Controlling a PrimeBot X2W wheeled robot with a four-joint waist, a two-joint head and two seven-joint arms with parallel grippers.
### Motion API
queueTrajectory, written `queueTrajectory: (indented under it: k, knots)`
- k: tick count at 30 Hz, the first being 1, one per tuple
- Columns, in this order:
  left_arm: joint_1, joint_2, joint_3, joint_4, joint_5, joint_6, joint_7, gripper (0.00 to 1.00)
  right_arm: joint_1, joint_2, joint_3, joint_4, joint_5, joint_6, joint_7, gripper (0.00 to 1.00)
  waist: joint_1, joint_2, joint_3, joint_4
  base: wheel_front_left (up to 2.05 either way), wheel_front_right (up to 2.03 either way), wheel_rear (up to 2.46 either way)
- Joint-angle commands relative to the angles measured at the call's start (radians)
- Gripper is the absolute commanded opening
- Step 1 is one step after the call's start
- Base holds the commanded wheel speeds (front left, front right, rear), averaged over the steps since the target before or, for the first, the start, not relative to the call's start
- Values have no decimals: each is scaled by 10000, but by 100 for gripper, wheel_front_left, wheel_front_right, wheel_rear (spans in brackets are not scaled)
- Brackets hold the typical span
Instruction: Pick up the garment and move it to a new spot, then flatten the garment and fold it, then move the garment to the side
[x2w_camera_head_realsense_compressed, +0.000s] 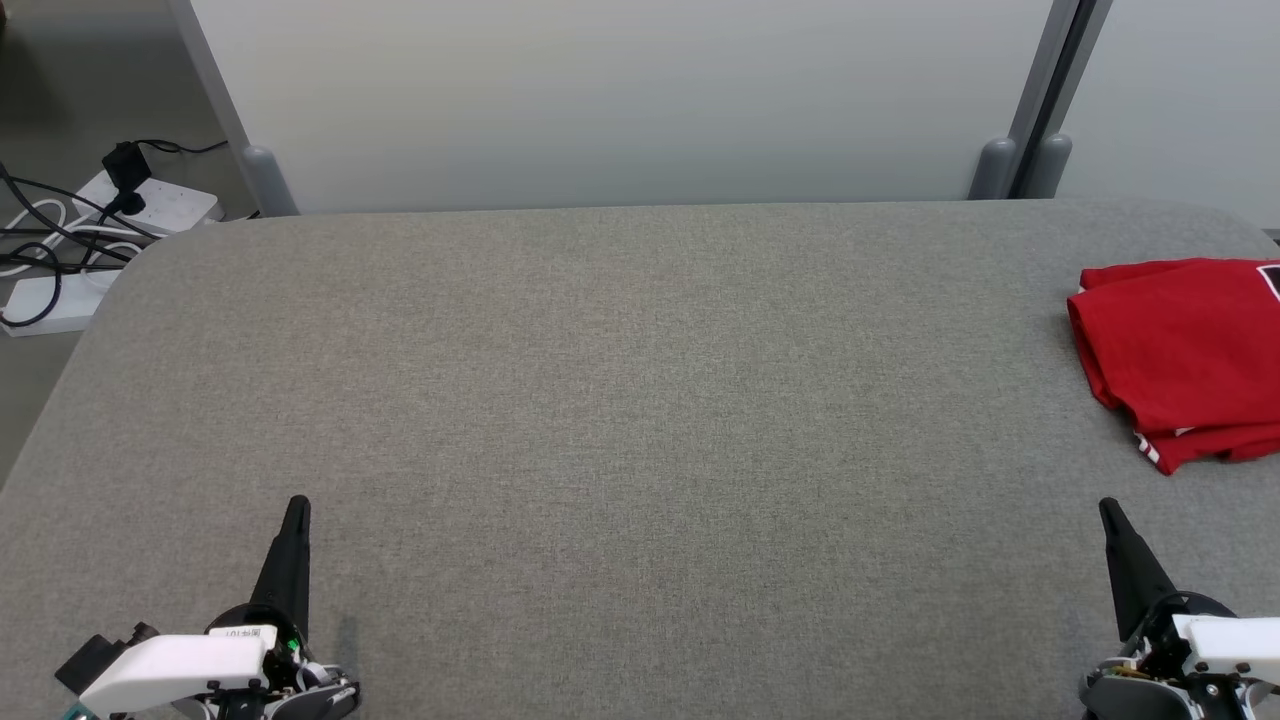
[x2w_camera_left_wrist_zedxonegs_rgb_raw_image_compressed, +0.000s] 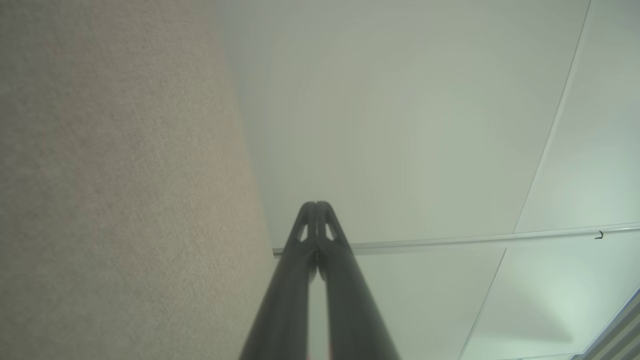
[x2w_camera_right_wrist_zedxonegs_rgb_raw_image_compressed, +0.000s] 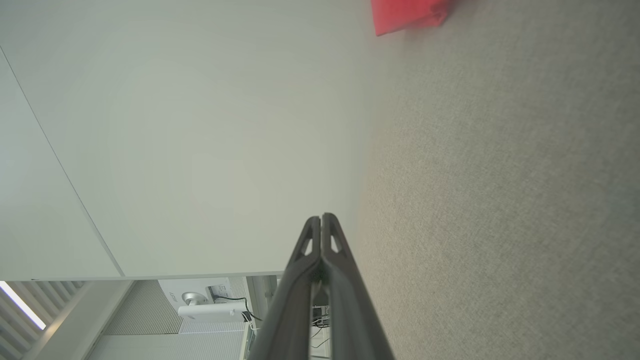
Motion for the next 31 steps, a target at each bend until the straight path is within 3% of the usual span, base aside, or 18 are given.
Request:
queueTrajectory:
  k: [1,31]
  knots:
    - [-537,81,332,-230,-37,-83,64,0,-453,-106,151,-270,112,46,73,0,1,0,0,0,0,0,0]
    - [-537,81,331,-231,-38,-83,63,0,-453,-106,152,-270,113,46,72,0,1,0,0,0,0,0,0]
